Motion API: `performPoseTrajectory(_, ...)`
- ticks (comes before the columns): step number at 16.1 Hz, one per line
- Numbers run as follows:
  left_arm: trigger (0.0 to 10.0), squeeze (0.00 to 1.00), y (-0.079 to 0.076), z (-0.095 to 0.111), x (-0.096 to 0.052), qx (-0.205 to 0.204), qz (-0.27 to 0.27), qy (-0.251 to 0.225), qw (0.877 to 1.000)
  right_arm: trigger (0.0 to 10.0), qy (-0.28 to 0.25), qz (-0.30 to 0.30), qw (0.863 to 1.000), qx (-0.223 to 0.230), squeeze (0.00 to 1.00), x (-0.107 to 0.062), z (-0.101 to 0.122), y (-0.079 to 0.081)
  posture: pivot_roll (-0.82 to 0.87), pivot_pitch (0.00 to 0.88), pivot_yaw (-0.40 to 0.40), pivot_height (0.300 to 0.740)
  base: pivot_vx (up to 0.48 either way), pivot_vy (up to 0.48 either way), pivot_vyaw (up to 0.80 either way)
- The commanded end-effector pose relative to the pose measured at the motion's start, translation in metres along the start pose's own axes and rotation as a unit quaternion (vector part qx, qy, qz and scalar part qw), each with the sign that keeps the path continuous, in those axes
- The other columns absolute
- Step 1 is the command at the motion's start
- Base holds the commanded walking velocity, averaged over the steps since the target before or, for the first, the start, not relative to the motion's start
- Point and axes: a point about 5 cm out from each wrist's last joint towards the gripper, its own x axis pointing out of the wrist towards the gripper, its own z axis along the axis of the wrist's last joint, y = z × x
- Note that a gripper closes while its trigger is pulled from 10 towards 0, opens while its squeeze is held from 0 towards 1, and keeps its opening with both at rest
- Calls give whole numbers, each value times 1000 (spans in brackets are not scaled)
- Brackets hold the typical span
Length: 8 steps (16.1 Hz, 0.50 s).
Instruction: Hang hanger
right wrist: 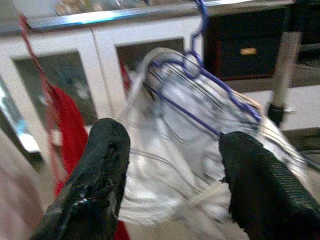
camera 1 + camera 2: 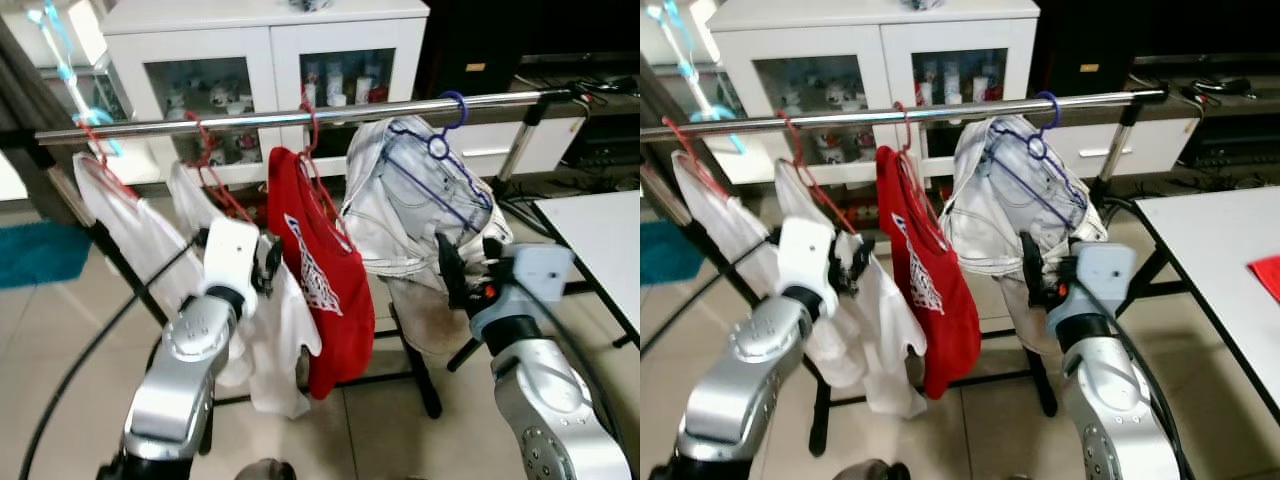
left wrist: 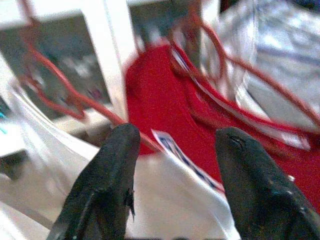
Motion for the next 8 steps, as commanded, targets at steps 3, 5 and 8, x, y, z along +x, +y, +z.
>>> performPoseTrajectory(3,10000,1000,6,8,-4,-7,14,-27,1000,10000,-7,8,1000,-10,1000,-9,3,0,-27,24,89,740,0,0,800)
performPoseTrajectory(5,10000,1000,3,8,-4,-24,-7,-21,999,10000,-11,8,1000,-1,1000,-13,4,2,-33,29,102,740,0,0,800)
performPoseTrajectory(8,10000,976,1,7,-4,-20,-12,-21,999,10000,-24,15,1000,5,1000,-15,6,4,-29,25,112,740,0,286,800)
